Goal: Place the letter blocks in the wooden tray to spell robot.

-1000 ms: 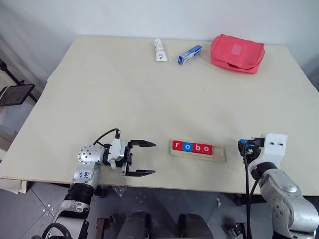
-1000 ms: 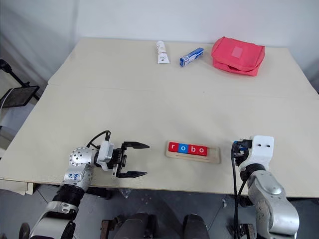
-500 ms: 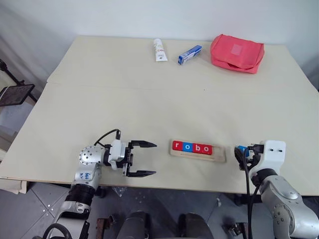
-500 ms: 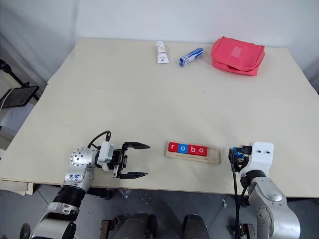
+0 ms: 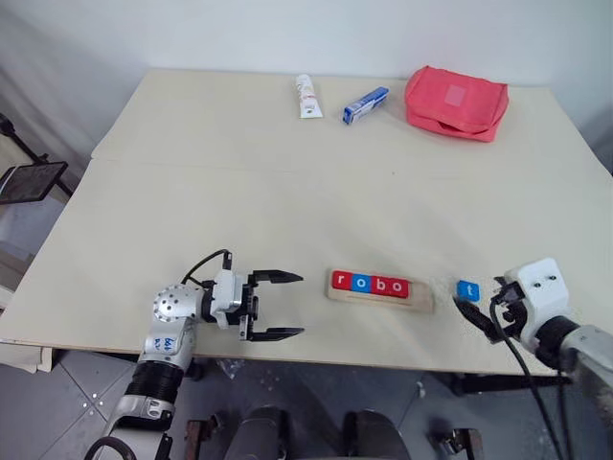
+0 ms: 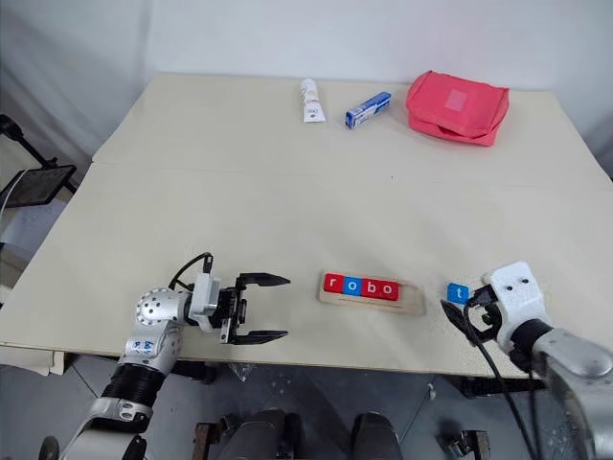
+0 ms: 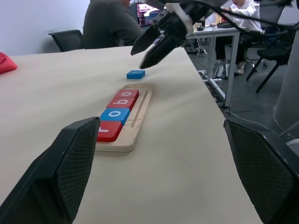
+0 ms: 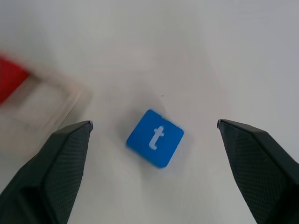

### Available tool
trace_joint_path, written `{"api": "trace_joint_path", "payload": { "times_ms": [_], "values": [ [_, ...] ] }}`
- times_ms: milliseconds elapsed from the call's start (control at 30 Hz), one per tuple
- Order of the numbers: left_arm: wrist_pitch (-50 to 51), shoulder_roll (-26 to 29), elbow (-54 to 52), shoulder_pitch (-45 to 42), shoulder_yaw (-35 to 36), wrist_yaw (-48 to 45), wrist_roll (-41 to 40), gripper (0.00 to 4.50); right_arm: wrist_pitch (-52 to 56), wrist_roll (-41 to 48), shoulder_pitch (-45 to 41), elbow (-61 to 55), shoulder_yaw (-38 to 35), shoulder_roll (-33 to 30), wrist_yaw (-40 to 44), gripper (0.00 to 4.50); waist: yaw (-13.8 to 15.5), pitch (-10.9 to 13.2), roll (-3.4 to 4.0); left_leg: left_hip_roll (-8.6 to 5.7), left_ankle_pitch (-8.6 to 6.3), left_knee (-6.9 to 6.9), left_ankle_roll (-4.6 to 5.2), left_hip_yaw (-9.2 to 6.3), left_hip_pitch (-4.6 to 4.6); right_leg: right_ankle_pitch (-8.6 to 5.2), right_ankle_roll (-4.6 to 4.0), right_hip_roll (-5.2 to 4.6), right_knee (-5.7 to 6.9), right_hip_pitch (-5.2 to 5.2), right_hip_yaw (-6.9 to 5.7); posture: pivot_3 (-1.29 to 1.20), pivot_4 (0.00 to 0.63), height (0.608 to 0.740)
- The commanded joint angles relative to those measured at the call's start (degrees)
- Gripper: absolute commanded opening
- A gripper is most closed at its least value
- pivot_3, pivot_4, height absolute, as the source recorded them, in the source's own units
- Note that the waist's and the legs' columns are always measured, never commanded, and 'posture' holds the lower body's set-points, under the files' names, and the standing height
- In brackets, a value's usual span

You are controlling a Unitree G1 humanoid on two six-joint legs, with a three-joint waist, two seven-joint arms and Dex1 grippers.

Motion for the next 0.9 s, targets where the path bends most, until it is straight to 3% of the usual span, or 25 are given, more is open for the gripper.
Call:
{"api": "trace_joint_path", "payload": {
  "times_ms": [33, 233, 400, 567, 667, 900],
  "values": [
    [-0.79, -0.53, -0.2, -0.31, -0.41, -0.29, -0.42, 4.5, -7.06, -1.89, -1.99, 6.84, 2.27, -9.45, 12.58, 4.48, -0.01, 0.02, -0.03, 0.02, 0.01, 0.0, 0.01, 0.01, 0.0, 0.0, 0.0, 0.01, -0.04, 0.03, -0.01, 0.0, 0.15, 0.74],
    [-1.21, -0.76, -0.48, 0.11, -0.42, 0.24, -0.24, 4.5, -19.21, -7.23, -13.9, 23.01, 12.99, -17.05, 25.15, 4.48, -0.15, 0.04, -0.06, 0.09, 0.01, 0.05, 0.0, 0.01, 0.01, 0.0, 0.0, 0.02, -0.07, 0.06, -0.1, 0.0, 0.15, 0.74],
    [-1.31, -0.57, -2.38, 1.84, -0.13, 1.54, -0.11, 4.5, -26.64, -12.23, -24.5, 36.53, 21.71, -16.34, 32.58, 4.48, -0.02, 0.04, -0.06, 0.09, 0.01, 0.05, -0.01, 0.0, -0.01, 0.0, 0.0, -0.02, -0.09, 0.05, -0.18, 0.0, 0.15, 0.74],
    [-1.09, -0.09, -4.71, 3.82, -0.13, 3.05, -0.07, 4.5, -30.93, -14.52, -29.6, 44.0, 25.12, -14.78, 36.32, 4.48, 0.0, 0.04, -0.08, 0.05, 0.01, 0.07, 0.0, -0.08, -0.05, 0.01, 0.01, -0.13, -0.08, 0.07, -0.38, 0.0, 0.15, 0.74],
    [-0.92, 0.46, -6.19, 5.24, 0.15, 4.04, -0.09, 4.5, -32.0, -15.08, -31.17, 45.39, 26.11, -14.44, 37.97, 3.87, -0.02, 0.04, -0.08, 0.07, 0.01, 0.1, 0.0, -0.1, -0.04, 0.01, 0.01, -0.13, -0.08, 0.11, -0.43, 0.0, 0.15, 0.74],
    [-0.9, 0.87, -6.71, 5.63, -0.17, 5.05, -0.13, 4.5, -32.15, -15.51, -30.74, 44.13, 25.38, -14.35, 38.5, 1.5, 0.0, 0.04, -0.08, 0.06, 0.01, 0.14, -0.01, -0.09, -0.03, 0.01, 0.01, -0.15, -0.08, 0.13, -0.44, 0.0, 0.15, 0.74]
  ]
}}
